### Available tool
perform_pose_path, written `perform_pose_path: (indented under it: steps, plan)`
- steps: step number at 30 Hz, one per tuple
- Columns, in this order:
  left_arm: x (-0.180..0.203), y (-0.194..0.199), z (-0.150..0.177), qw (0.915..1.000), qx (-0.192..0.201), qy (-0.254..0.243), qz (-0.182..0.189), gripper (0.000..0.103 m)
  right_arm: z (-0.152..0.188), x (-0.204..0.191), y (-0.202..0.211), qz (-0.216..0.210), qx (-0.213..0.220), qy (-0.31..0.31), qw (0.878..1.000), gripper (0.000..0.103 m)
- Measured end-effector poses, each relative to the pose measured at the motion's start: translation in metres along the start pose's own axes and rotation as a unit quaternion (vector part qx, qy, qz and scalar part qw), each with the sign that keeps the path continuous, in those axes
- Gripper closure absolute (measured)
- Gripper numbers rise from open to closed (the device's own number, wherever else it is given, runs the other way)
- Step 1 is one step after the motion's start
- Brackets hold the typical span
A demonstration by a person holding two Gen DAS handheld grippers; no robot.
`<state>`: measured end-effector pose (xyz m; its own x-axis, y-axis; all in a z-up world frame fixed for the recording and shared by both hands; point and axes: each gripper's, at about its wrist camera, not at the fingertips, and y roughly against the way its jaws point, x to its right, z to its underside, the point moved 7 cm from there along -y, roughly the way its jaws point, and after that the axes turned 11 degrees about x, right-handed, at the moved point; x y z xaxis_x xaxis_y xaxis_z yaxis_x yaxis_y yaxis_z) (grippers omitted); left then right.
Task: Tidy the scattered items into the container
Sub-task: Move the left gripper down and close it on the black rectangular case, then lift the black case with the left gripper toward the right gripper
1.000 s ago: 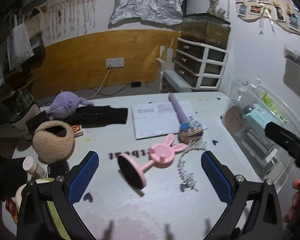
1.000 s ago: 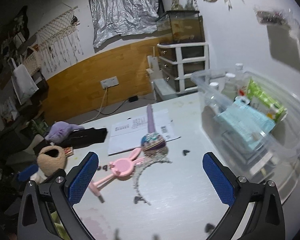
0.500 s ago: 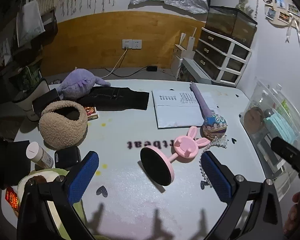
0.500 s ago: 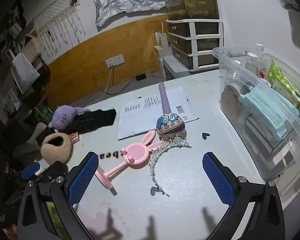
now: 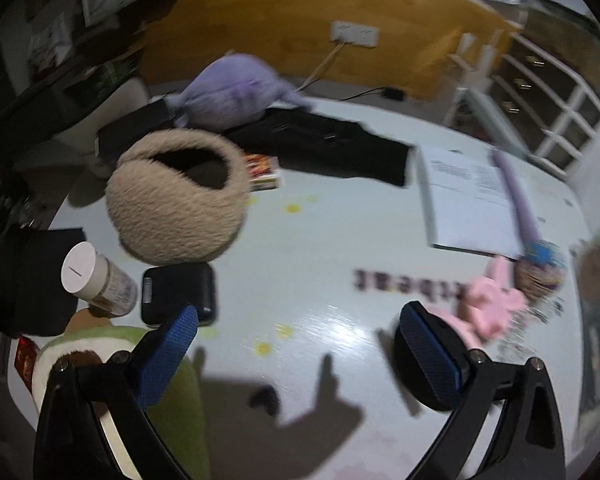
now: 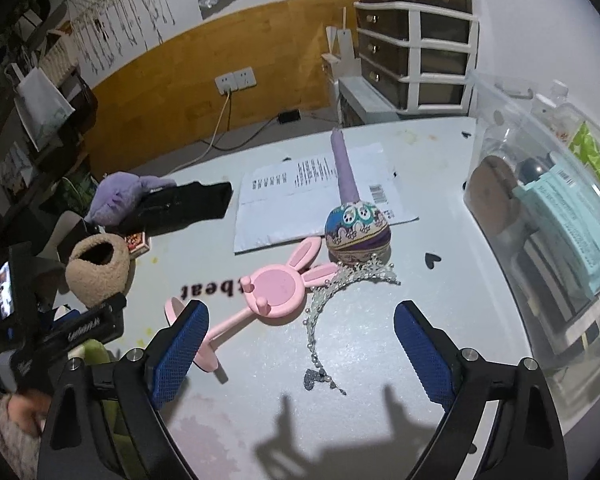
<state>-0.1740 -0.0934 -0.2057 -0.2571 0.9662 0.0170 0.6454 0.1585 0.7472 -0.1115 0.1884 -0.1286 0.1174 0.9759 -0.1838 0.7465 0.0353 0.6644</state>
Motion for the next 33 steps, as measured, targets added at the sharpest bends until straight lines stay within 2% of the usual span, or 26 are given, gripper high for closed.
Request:
perform_pose_path:
  steps: [11, 17, 21, 25, 26, 30, 33]
  plan:
    - [-0.074, -0.060, -0.002, 0.9917, -0.044, 0.047, -0.111, 0.002, 0.004, 0.000, -0.020, 0.002, -0.033, -0.002, 0.999, 0.009]
    - [-0.101, -0.078, 0.014, 0.9851, -0.078, 0.060, -0.141, 0.002, 0.008, -0.001, -0.027, 0.003, -0.047, -0.003, 0.999, 0.009]
    - [-0.108, -0.089, 0.025, 0.9817, -0.104, 0.063, -0.146, 0.002, 0.009, -0.002, -0.029, 0.003, -0.052, -0.001, 0.999, 0.009]
    - [-0.107, -0.101, 0.033, 0.9800, -0.130, 0.076, -0.131, 0.003, 0.010, -0.003, -0.031, 0.003, -0.056, 0.002, 0.998, 0.009]
    - [-0.105, -0.103, 0.033, 0.9806, -0.131, 0.076, -0.124, 0.009, 0.010, -0.004, -0.031, 0.003, -0.057, 0.003, 0.998, 0.009]
    - [-0.099, -0.103, 0.032, 0.9849, -0.126, 0.061, -0.101, 0.020, 0.011, -0.001, -0.031, 0.005, -0.058, -0.003, 0.998, 0.009]
    - [-0.087, -0.101, 0.035, 0.9882, -0.127, 0.034, -0.078, 0.020, 0.013, 0.001, -0.031, 0.004, -0.062, -0.008, 0.998, 0.009]
